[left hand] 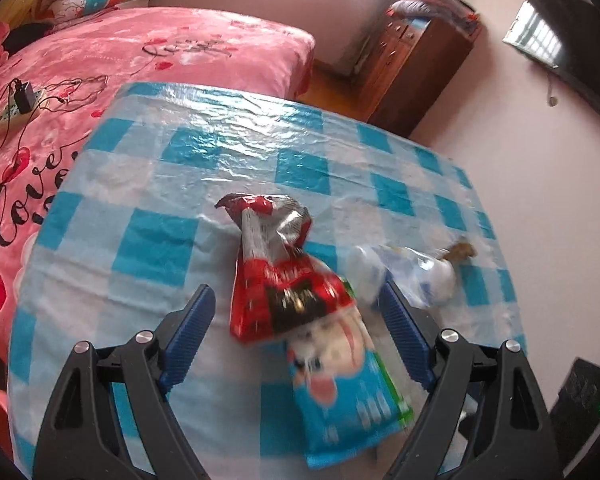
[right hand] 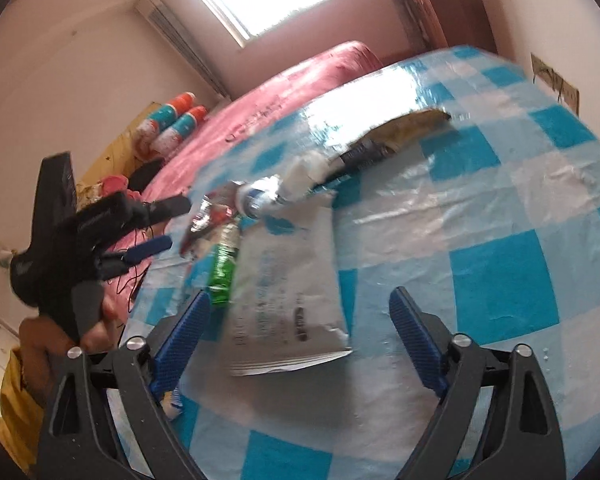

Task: Collect trash
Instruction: 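Grasp the red chip bag with the left gripper while the right gripper grasps the grey wipes pack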

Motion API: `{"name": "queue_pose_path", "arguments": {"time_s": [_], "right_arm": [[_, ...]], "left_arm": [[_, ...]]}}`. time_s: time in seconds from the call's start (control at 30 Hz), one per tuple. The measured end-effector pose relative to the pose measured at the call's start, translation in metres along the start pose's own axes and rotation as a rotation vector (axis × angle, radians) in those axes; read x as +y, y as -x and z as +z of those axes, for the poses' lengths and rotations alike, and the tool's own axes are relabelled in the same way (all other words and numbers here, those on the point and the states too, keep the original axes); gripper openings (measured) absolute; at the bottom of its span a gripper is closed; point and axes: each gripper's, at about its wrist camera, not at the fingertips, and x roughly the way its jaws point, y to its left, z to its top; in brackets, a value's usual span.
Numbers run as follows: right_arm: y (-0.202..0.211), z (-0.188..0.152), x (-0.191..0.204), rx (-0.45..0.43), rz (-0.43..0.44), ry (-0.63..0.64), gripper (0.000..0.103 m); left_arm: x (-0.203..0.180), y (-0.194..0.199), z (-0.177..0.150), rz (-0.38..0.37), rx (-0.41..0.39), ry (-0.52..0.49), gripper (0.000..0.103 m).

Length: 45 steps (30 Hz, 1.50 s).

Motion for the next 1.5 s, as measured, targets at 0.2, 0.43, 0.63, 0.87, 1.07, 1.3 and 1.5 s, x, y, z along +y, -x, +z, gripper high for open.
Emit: {"name": "queue_pose_path", "arguments": {"time_s": [0.2, 0.43, 0.63, 0.87, 1.07, 1.3, 1.5], "right_arm": [[-0.007, 0.003, 0.002, 0.017, -0.007, 0.022, 0.083], [-0.017, 0.004, 0.014, 0.031, -0.048, 0.077, 0.083], [-0.030, 0.002, 0.030, 0.047, -0.108, 0.170, 0.083], [-0.044, 0.001, 0.044, 0.074, -0.162, 0.247, 0.092], [-0.056, -0.002, 0.057, 0.105, -0.232, 0.320, 0.097], [-0.069, -0.003, 0.066, 0.131, -0.299, 0.382, 0.098], [-0.082, -0.005, 0.073, 0.154, -0.373, 0.437, 0.098]], "left_arm": [[-0.001, -0.029, 0.014, 0.067, 0.028, -0.002, 0.084], [0.010, -0.046, 0.022, 0.091, 0.039, 0.034, 0.075], [0.009, -0.045, 0.023, 0.068, 0.014, 0.032, 0.048], [0.017, -0.036, 0.017, 0.031, -0.008, 0.051, 0.042], [0.032, -0.021, 0.012, 0.002, -0.024, 0.079, 0.041], [0.053, 0.001, 0.003, -0.034, -0.040, 0.106, 0.041], [0.073, 0.019, -0.015, -0.048, -0.036, 0.119, 0.041]]}}
